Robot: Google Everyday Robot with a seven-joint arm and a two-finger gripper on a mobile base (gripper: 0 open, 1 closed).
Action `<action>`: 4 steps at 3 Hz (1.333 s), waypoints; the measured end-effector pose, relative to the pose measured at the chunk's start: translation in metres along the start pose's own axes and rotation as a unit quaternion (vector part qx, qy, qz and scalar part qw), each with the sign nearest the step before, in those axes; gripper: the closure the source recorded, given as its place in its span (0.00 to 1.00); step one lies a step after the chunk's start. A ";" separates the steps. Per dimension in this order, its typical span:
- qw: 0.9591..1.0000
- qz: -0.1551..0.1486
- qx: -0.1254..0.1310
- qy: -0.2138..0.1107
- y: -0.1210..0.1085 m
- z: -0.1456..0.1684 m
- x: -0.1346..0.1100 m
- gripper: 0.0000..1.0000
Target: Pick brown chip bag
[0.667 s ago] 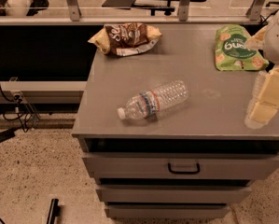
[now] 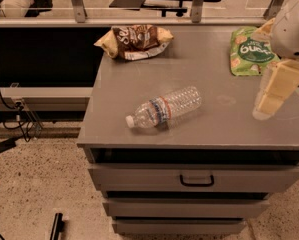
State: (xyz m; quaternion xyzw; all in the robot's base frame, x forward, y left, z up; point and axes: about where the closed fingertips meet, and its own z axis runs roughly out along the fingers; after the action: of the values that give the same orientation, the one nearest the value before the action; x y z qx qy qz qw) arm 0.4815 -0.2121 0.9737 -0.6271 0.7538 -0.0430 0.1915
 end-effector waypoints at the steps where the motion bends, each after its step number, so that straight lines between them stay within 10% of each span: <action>1: 0.998 -0.046 0.025 -0.024 -0.045 0.013 -0.011 0.00; 4: 0.968 -0.181 0.087 -0.150 -0.170 0.062 -0.104 0.00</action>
Offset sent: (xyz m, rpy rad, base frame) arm 0.1688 0.0437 0.0284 0.0945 -0.2813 0.3715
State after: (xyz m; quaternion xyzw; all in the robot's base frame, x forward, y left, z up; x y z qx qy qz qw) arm 0.6748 -0.1365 0.9926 -0.7334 0.5838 -0.0481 0.3449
